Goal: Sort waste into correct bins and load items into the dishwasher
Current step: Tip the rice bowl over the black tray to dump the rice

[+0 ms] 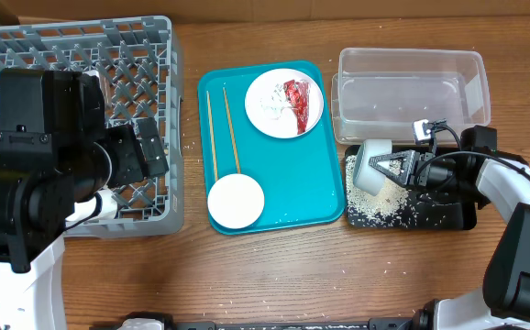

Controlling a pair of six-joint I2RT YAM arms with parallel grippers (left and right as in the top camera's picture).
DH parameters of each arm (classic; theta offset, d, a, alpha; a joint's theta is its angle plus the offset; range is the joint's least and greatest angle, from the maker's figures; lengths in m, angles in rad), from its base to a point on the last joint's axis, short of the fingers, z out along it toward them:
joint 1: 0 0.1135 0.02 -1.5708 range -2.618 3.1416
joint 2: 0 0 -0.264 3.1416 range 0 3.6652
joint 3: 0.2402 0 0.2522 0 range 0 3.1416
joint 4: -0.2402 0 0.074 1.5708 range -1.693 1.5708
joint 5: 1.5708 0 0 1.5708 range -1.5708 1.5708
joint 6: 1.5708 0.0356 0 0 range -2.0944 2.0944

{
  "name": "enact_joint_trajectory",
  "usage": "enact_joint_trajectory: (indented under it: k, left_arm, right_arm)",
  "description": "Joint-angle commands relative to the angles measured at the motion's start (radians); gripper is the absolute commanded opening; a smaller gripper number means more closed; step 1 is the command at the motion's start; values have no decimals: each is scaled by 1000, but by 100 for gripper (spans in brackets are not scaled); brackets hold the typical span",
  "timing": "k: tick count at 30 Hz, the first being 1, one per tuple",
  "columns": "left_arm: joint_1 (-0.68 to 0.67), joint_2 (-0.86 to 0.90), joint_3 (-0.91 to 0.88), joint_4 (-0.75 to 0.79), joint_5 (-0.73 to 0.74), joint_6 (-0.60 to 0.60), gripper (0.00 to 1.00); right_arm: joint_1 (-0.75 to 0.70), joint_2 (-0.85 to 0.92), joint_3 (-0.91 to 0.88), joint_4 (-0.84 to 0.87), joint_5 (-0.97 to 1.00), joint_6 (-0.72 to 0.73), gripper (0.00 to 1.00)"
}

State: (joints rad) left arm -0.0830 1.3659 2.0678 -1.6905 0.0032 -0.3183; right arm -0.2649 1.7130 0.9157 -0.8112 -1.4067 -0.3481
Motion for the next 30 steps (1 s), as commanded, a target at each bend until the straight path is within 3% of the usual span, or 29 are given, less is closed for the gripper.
enact_joint_trajectory:
  k: [1,3,6,8,10,13,18,23,30]
  left_arm:
    - [4,5,-4,1,-11,8,100]
    - [4,5,-5,1,-10,8,100]
    - [4,5,-5,1,-10,8,100]
    - [4,5,-5,1,-11,8,100]
    - [4,5,-5,1,-11,8,100]
    - [4,5,-5,1,-11,8,100]
    - [4,5,-4,1,-10,8,100]
    - [4,5,-5,1,-10,8,100]
    - [4,5,-5,1,-11,8,100]
  right_arm:
    - [-2,4,0,-90,-115,-37,4]
    - [9,5,0,-129,-64,-167,4]
    - [5,19,0,-60,-16,77,4]
    - [10,-1,1,-138,-137,-43,4]
    - [20,-24,1,-144,-82,-144,4]
    - [18,-20,3,-39,63,158,4]
    - [45,-92,92,-198,95,105,4]
    - [188,-198,213,-270,429,147,4]
    - [597,-216,220,-178,1074,463,4]
